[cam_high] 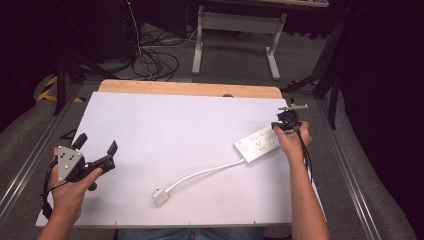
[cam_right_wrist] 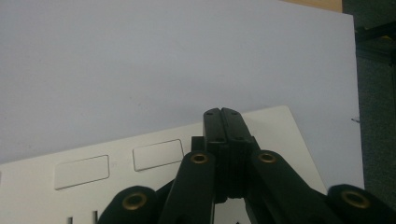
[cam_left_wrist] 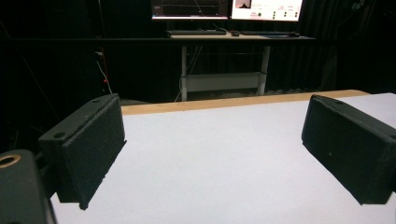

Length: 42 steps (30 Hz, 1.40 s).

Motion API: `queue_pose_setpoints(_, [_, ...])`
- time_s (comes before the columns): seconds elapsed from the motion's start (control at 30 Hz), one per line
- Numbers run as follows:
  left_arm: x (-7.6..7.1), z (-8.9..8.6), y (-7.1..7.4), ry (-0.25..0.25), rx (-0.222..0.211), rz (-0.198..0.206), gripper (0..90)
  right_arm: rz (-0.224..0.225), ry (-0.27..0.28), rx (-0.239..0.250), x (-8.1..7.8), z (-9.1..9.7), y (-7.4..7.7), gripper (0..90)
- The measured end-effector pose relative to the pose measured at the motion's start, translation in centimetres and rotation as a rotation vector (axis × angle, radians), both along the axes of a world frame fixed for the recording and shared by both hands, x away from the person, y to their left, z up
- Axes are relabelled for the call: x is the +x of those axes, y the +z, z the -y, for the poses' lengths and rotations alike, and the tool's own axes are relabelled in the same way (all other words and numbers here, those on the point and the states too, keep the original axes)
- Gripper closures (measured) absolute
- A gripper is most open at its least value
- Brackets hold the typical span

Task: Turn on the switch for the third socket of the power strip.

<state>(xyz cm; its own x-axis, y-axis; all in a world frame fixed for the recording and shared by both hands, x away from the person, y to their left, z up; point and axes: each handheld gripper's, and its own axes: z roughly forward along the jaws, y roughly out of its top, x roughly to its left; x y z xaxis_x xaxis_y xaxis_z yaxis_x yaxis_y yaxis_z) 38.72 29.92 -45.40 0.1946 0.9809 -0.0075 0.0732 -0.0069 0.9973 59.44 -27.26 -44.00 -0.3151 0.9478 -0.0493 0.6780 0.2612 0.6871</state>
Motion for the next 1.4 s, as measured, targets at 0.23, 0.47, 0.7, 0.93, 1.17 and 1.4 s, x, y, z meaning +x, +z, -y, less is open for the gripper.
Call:
queue_pose_setpoints(0.23, [0.0, 0.1, 0.0, -0.004, 0.002, -0.001, 6.4, -0.013, -0.002, -0.015, 0.4, 0.0, -0.4, 90.0])
queue_pose_setpoints(0.47, [-0.1, 0.1, 0.0, -0.008, 0.004, -0.003, 6.4, -0.010, -0.001, -0.018, 0.4, 0.1, -0.5, 90.0])
queue_pose_setpoints(0.7, [0.0, 0.1, 0.0, -0.013, 0.002, -0.005, 6.4, -0.007, 0.003, -0.029, 0.7, -0.3, -0.8, 90.0])
queue_pose_setpoints(0.93, [-0.1, 0.1, 0.0, -0.017, 0.003, -0.008, 6.4, -0.012, 0.001, -0.028, 0.8, -0.2, -1.0, 90.0])
queue_pose_setpoints(1.17, [-0.1, 0.2, 0.0, -0.019, 0.004, -0.008, 6.4, -0.006, 0.001, -0.043, 0.8, -0.4, -1.1, 90.0])
queue_pose_setpoints(1.4, [-0.1, 0.2, 0.0, -0.022, 0.008, -0.006, 6.4, -0.001, -0.005, -0.053, 0.7, -0.5, -1.1, 90.0])
